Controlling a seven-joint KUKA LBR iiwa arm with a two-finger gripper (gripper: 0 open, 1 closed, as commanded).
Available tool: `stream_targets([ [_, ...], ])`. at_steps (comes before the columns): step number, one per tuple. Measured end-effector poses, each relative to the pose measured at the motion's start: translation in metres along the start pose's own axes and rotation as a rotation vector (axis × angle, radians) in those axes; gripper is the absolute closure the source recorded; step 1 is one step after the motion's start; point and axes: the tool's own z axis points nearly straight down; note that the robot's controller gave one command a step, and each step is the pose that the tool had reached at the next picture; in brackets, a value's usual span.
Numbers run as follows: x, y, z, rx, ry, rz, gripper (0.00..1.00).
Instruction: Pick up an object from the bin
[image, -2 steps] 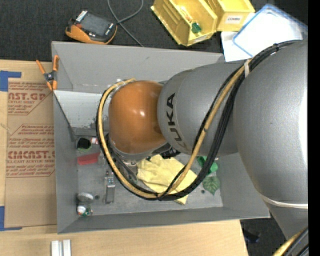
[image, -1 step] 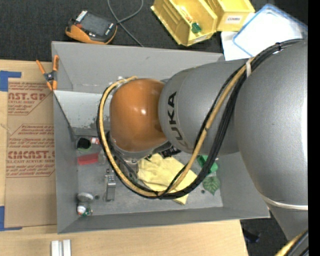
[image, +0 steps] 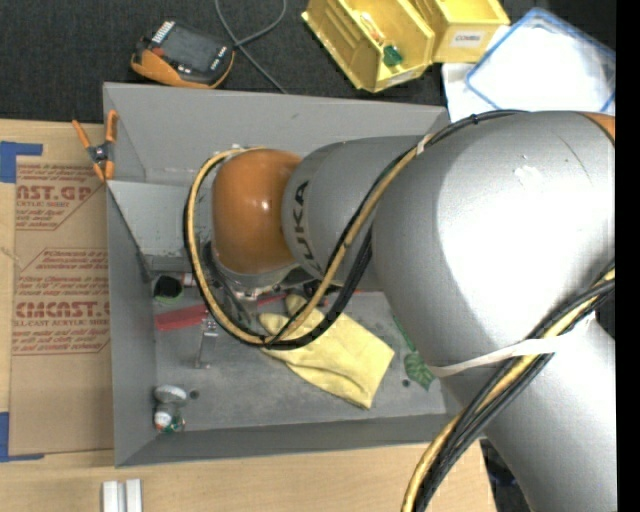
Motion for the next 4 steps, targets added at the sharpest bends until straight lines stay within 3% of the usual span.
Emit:
stream_targets([
  [1,-0.01,-0.095,-0.06,-0.006,-0.015,0.034,0.0],
  [2,0.004,-0.011,-0.011,-0.005,0.002,-0.007,0.0],
  [3,0.004,-0.132,-0.004,-0.007,-0.015,0.13,0.0],
  [4,0.027,0.001,-0.004,-0.012,-0.005,-0.15,1.0],
])
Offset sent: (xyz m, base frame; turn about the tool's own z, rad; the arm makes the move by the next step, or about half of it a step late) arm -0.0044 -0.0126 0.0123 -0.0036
